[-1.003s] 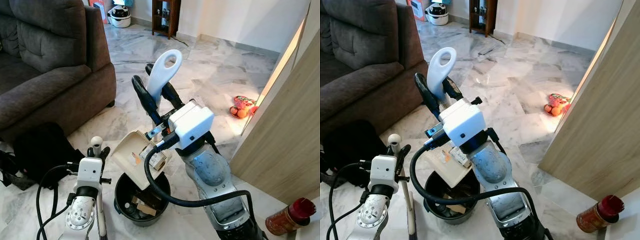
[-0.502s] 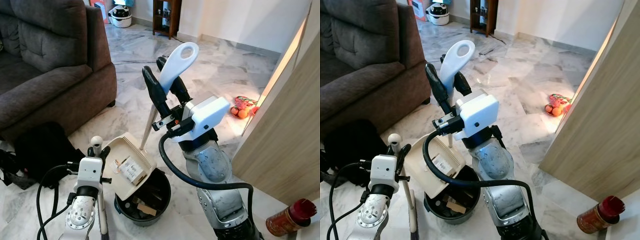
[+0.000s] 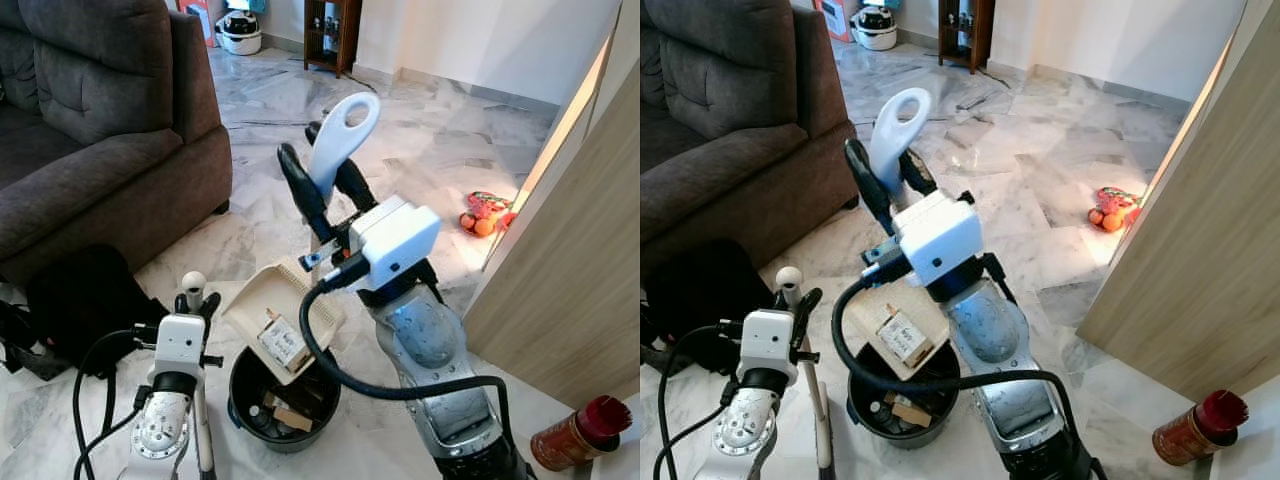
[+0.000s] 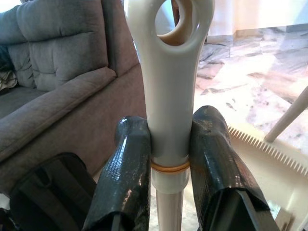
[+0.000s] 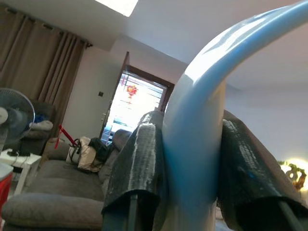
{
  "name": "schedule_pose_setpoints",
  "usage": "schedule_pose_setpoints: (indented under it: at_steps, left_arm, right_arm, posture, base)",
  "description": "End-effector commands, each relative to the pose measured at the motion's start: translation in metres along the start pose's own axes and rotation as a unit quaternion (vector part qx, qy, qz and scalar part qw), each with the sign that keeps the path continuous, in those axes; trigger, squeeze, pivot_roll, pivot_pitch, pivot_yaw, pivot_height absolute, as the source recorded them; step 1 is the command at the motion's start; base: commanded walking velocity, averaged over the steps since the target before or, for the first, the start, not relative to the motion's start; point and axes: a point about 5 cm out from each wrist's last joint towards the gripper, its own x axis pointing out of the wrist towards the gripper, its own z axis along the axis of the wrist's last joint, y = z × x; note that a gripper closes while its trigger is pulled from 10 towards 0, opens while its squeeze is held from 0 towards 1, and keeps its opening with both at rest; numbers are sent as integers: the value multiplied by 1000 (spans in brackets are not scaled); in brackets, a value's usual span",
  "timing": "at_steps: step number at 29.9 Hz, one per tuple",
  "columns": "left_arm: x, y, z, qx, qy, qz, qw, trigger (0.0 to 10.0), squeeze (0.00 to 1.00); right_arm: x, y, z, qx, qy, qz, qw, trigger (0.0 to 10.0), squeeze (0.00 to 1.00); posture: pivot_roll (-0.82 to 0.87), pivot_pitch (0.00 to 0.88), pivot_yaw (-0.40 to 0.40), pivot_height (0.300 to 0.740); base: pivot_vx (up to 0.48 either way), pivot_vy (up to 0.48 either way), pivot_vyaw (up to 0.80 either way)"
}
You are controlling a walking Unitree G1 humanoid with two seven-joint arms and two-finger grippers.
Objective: Sweep floor
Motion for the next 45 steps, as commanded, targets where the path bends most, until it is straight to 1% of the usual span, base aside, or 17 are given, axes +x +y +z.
schedule_pose_setpoints:
  at_steps: [1,6,8,12,15,21,26,34,36,37,38,39,41,42,43,44,45]
  left_arm:
    - [4,3,10,3,-28,9,1000,10000,0]
    - [4,3,10,4,-27,10,1000,10000,0]
    - [4,4,9,4,-27,10,1000,10000,0]
    - [4,4,9,4,-27,9,1000,10000,0]
    - [4,4,9,4,-26,10,1000,10000,0]
    - [4,4,9,5,-26,10,1000,10000,0]
    - [4,4,9,4,-25,10,1000,10000,0]
    - [4,4,9,4,-25,11,1000,10000,0]
    - [3,4,9,4,-24,11,1000,10000,0]
    - [3,3,9,4,-24,11,1000,10000,0]
    - [3,3,9,4,-24,11,1000,10000,0]
    - [3,3,9,4,-24,11,1000,10000,0]
    - [3,3,9,4,-24,11,1000,10000,0]
    - [3,3,9,4,-24,10,1000,10000,0]
    - [3,3,9,4,-24,10,1000,10000,0]
    - [3,3,9,4,-25,10,1000,10000,0]
    - [3,3,9,4,-25,10,1000,10000,0]
  right_arm:
    - [3,3,12,-26,-39,13,999,10000,0]
    - [3,4,11,-33,-38,17,999,10000,0]
    - [2,6,11,-58,-39,26,997,10000,0]
    - [2,7,9,-65,-36,29,997,10000,0]
    - [0,8,7,-85,-34,37,995,10000,0]
    - [0,9,6,-84,-31,46,995,10000,0]
    - [-1,11,5,-68,-28,60,996,10000,0]
    - [-3,11,2,-67,-21,68,995,10000,0]
    - [-4,9,0,-73,-17,63,995,10000,0]
    - [-4,3,-3,-81,-10,44,996,10000,0]
    - [-4,3,-3,-81,-10,44,996,10000,0]
    - [-4,-2,-4,-84,-7,26,996,10000,0]
    - [-4,-2,-4,-84,-7,26,996,10000,0]
    - [-4,-8,-5,-90,-4,7,996,10000,0]
    - [-4,-8,-5,-90,-4,7,996,10000,0]
    - [-4,-20,-6,-106,2,-23,994,10000,0]
    - [-4,-20,-6,-106,2,-23,994,10000,0]
  posture:
    - [138,70,-23,740]
    - [139,72,-22,740]
    - [137,74,-23,740]
    - [139,77,-23,740]
    - [139,79,-21,740]
    - [139,81,-21,740]
    - [138,82,-21,740]
    - [138,82,-23,740]
    - [138,81,-23,740]
    - [138,79,-23,740]
    - [138,79,-23,740]
    - [138,79,-23,740]
    - [138,79,-23,740]
    - [137,72,-22,740]
    - [137,72,-22,740]
    - [135,61,-21,740]
    - [135,61,-21,740]
  base:
    - [0,0,0]
    - [0,0,0]
    - [0,0,0]
    - [0,0,0]
    - [0,0,0]
    - [0,0,0]
    - [0,0,0]
    - [0,0,0]
    - [0,0,0]
    - [0,0,0]
    - [0,0,0]
    - [0,0,0]
    - [0,0,0]
    - [0,0,0]
    - [0,0,0]
    - [0,0,0]
    - [0,0,0]
